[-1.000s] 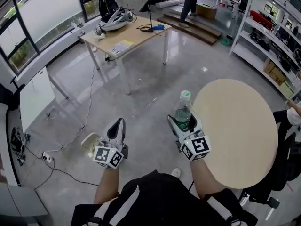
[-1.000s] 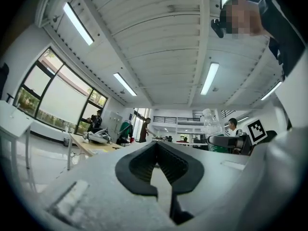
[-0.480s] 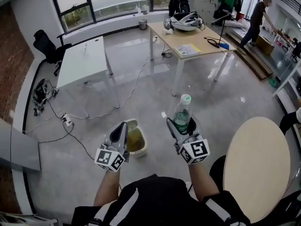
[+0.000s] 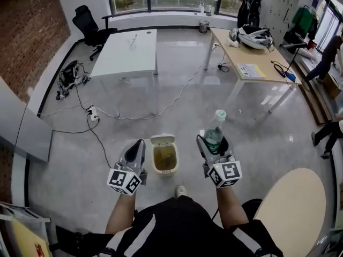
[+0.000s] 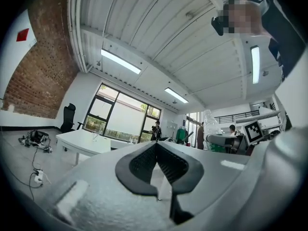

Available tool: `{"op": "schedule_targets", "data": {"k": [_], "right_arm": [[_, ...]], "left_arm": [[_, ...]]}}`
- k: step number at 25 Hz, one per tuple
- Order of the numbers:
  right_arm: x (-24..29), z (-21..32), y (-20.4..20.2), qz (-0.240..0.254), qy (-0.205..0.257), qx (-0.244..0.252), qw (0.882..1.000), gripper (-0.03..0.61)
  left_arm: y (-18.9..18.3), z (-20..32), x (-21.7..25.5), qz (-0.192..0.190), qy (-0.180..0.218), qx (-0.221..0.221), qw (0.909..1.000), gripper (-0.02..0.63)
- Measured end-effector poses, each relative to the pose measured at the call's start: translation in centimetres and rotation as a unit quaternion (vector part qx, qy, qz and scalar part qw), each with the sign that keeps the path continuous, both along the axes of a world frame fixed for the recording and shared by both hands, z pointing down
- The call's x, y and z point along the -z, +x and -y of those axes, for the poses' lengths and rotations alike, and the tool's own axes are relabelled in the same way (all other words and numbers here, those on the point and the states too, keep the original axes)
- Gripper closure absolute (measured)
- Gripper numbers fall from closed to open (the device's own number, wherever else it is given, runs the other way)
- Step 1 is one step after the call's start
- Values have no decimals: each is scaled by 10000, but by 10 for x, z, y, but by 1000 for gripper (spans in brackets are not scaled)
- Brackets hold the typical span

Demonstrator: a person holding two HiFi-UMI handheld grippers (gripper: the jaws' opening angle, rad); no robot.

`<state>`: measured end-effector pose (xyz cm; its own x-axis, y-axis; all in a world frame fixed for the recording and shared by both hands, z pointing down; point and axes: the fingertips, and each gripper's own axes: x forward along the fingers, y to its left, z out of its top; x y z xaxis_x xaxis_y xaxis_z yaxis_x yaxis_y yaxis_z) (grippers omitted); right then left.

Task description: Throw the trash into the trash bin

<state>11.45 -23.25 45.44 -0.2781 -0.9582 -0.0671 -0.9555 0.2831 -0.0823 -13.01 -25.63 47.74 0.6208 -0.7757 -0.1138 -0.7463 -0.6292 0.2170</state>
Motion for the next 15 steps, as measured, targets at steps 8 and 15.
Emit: {"op": "schedule_targets", "data": {"k": [8, 15], "right_arm": [[13, 58, -10, 72, 145, 673, 9976, 250], [-5, 86, -4, 113, -42, 992, 9950, 250]], "left_arm": [[-1, 33, 21, 72, 166, 546, 9983, 611], [15, 49, 2, 163, 36, 822, 9965, 611]]}}
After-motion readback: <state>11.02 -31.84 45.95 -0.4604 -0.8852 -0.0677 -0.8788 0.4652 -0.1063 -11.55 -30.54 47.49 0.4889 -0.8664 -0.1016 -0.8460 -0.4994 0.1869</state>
